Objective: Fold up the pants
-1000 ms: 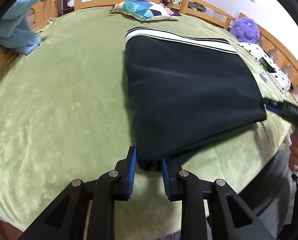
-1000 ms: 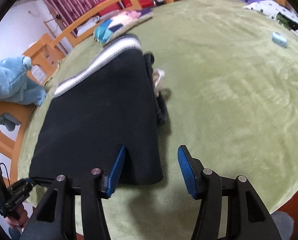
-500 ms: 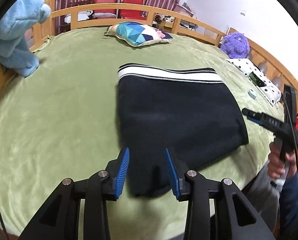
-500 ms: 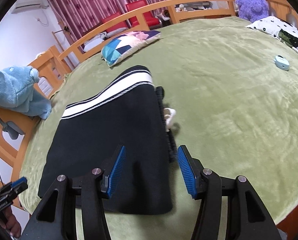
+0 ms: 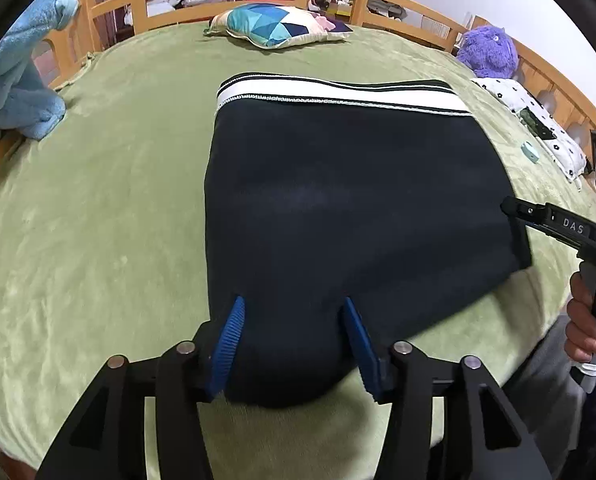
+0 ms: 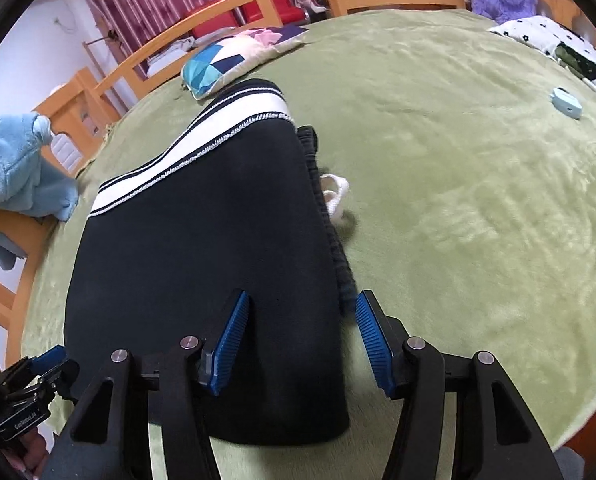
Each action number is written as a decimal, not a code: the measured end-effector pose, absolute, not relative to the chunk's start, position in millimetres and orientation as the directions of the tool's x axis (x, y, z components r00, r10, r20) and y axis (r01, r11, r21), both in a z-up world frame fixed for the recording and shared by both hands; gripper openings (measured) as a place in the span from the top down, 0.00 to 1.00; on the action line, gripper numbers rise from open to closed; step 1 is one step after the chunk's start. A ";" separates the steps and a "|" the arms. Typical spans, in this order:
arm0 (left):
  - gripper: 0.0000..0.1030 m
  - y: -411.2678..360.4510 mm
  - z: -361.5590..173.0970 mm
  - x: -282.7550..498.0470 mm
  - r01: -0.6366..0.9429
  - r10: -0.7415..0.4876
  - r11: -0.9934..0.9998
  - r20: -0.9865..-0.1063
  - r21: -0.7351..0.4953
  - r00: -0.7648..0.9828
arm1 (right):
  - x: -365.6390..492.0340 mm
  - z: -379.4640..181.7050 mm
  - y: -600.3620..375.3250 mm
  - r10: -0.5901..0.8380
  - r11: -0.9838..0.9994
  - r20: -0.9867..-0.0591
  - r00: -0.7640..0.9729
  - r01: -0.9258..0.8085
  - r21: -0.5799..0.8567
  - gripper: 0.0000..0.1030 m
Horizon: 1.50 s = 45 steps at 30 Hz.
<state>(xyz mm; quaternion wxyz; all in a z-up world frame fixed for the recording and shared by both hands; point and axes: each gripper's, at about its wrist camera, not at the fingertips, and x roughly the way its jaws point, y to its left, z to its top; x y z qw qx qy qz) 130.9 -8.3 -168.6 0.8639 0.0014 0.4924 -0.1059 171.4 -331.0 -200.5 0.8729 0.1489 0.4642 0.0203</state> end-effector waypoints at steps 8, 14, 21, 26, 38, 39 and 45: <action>0.40 -5.1 -106.6 87.2 0.166 -0.198 0.978 -0.797 -0.124 0.570 | 121.4 -134.5 -321.8 0.133 0.970 -0.758 0.639 0.072 0.232 0.45; 0.25 -7.1 -52.8 50.0 0.159 -0.177 0.983 -0.701 -0.091 0.691 | 79.8 -79.1 -301.9 0.079 0.991 -0.712 0.697 0.025 0.135 0.34; 0.16 -8.2 -27.5 15.5 0.136 -0.167 0.986 -0.654 -0.098 0.738 | 28.1 -48.2 -295.8 0.073 0.990 -0.653 0.754 0.026 0.141 0.09; 0.15 -13.9 -21.0 -8.5 0.122 -0.152 0.988 -0.636 -0.091 0.756 | -6.4 -36.6 -290.3 0.033 0.994 -0.616 0.787 0.039 0.103 0.02; 0.13 -25.2 -16.3 -36.4 0.113 -0.152 0.988 -0.623 -0.102 0.768 | -40.7 -27.2 -289.4 0.054 0.994 -0.605 0.795 0.014 0.108 0.02; 0.13 -25.8 -16.4 -36.9 0.110 -0.149 0.989 -0.622 -0.101 0.769 | -41.4 -26.6 -289.3 0.057 0.994 -0.604 0.795 0.012 0.110 0.02; 0.13 -22.4 -14.9 -39.8 0.102 -0.141 0.990 -0.620 -0.097 0.772 | -44.3 -25.0 -286.0 0.049 0.995 -0.605 0.795 0.017 0.103 0.02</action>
